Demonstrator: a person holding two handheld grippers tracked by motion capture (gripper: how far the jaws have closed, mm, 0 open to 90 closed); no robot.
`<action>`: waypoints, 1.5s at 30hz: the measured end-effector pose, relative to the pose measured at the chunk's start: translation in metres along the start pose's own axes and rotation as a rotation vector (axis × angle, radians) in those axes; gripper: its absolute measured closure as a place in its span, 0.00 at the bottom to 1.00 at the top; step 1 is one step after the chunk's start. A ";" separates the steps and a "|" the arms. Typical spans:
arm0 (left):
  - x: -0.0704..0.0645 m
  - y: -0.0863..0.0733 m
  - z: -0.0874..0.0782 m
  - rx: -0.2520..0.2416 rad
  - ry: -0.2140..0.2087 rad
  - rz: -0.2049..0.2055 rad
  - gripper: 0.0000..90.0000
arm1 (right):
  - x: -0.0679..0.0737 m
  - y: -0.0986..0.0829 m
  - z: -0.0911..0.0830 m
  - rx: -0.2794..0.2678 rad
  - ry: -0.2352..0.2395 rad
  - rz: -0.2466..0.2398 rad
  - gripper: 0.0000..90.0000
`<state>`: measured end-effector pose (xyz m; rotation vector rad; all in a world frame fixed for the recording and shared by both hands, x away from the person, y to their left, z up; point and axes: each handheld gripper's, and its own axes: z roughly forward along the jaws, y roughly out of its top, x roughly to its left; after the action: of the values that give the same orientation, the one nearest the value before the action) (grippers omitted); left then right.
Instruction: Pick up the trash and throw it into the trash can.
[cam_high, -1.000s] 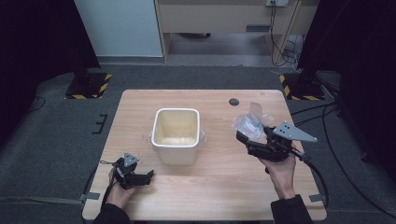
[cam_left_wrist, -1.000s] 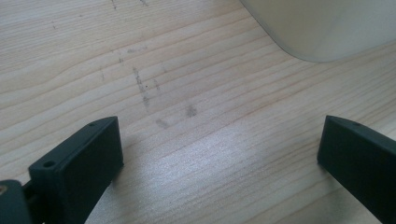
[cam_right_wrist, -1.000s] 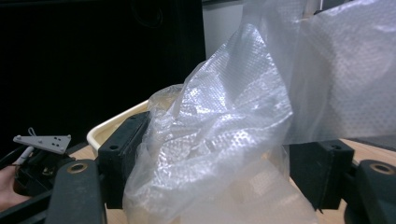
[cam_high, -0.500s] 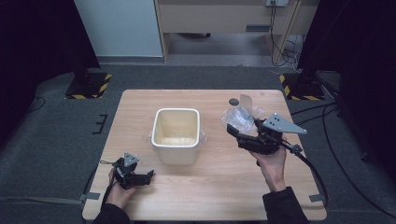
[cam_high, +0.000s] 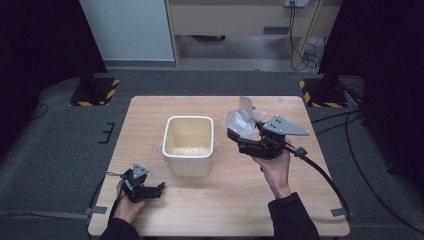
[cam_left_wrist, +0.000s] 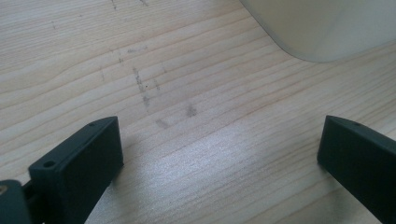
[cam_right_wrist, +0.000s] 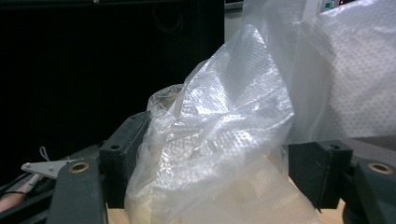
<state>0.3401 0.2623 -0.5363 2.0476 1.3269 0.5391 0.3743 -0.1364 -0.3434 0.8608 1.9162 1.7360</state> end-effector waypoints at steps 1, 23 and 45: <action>0.000 0.000 0.000 0.000 0.000 0.000 0.00 | 0.002 0.001 0.006 0.003 0.006 -0.004 0.32; 0.000 0.000 0.000 0.000 0.000 0.000 0.00 | 0.009 -0.004 0.049 0.015 0.031 0.008 0.32; 0.000 0.000 0.000 -0.001 -0.001 0.000 0.00 | 0.033 -0.029 0.107 0.090 0.066 -0.007 0.33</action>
<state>0.3403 0.2622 -0.5364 2.0472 1.3256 0.5388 0.4168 -0.0367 -0.3834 0.8363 2.0516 1.7053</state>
